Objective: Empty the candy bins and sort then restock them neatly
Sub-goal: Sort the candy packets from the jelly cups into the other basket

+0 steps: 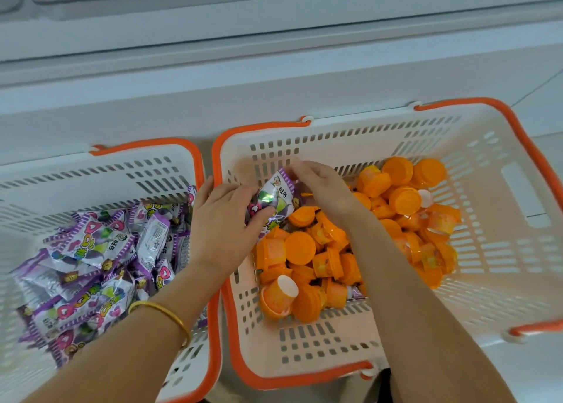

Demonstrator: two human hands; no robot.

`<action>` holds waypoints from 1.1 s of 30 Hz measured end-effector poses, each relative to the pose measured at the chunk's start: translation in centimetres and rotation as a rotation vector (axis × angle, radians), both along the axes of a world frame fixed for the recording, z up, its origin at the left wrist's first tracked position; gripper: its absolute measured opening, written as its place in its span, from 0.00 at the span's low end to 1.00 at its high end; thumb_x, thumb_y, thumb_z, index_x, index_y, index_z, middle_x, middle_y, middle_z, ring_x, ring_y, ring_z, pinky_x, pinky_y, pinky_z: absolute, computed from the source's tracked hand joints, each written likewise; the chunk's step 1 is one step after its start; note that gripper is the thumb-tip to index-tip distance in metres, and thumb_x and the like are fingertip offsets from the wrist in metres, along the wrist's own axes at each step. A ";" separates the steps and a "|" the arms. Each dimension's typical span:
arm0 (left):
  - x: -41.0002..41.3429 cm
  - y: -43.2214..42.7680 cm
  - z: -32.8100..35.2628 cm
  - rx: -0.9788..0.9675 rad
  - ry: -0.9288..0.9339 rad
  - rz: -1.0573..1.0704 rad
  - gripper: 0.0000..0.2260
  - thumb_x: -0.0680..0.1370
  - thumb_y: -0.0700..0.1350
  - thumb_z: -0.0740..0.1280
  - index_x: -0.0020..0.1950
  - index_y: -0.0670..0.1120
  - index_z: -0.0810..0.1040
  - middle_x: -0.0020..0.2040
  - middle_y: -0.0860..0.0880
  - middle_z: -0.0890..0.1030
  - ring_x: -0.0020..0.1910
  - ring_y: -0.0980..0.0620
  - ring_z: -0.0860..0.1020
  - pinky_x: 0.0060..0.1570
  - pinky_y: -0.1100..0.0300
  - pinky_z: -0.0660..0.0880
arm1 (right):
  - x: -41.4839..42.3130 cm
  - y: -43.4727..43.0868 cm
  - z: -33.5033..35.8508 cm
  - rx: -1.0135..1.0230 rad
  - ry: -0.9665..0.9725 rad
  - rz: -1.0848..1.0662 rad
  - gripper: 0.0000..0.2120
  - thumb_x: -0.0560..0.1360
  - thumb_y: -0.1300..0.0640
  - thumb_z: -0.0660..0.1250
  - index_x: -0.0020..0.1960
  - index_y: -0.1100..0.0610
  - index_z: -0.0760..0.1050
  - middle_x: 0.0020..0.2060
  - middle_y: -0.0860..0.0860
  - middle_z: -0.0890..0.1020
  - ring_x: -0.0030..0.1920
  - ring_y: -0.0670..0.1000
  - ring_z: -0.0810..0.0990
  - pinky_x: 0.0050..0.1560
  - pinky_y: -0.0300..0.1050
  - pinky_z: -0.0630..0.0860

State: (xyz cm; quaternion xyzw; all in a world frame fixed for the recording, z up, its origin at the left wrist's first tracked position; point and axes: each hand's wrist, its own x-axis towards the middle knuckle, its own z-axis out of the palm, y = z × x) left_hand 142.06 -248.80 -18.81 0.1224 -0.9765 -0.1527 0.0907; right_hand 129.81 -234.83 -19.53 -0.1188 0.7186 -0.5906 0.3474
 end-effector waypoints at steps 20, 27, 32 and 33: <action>0.1 0.4 0.4 0.423 0.299 0.276 0.20 0.79 0.50 0.56 0.62 0.36 0.71 0.51 0.49 0.69 0.52 0.51 0.66 0.47 0.69 0.58 | 0.8 4.5 -5.2 0.784 0.672 -0.442 0.26 0.76 0.54 0.67 0.71 0.61 0.65 0.68 0.59 0.69 0.68 0.60 0.66 0.65 0.50 0.64; 0.0 0.3 0.1 0.412 0.270 0.306 0.16 0.80 0.46 0.58 0.63 0.38 0.71 0.52 0.52 0.69 0.52 0.52 0.65 0.49 0.79 0.58 | 1.4 -5.1 -9.1 0.761 0.504 0.243 0.25 0.76 0.42 0.64 0.65 0.58 0.68 0.60 0.55 0.76 0.62 0.55 0.74 0.55 0.47 0.73; 0.2 0.1 0.0 0.407 0.272 0.303 0.18 0.79 0.49 0.57 0.63 0.39 0.71 0.52 0.52 0.69 0.52 0.58 0.63 0.51 0.80 0.58 | 0.6 -4.9 -10.7 1.054 0.672 0.395 0.37 0.71 0.30 0.59 0.69 0.56 0.66 0.66 0.54 0.73 0.68 0.55 0.69 0.65 0.51 0.64; 0.2 0.1 -0.1 0.404 0.273 0.303 0.18 0.79 0.50 0.57 0.63 0.39 0.71 0.53 0.52 0.69 0.52 0.59 0.63 0.51 0.80 0.58 | 0.5 -4.9 -10.8 1.064 0.677 0.402 0.38 0.71 0.28 0.58 0.69 0.56 0.66 0.67 0.53 0.72 0.68 0.54 0.68 0.66 0.51 0.63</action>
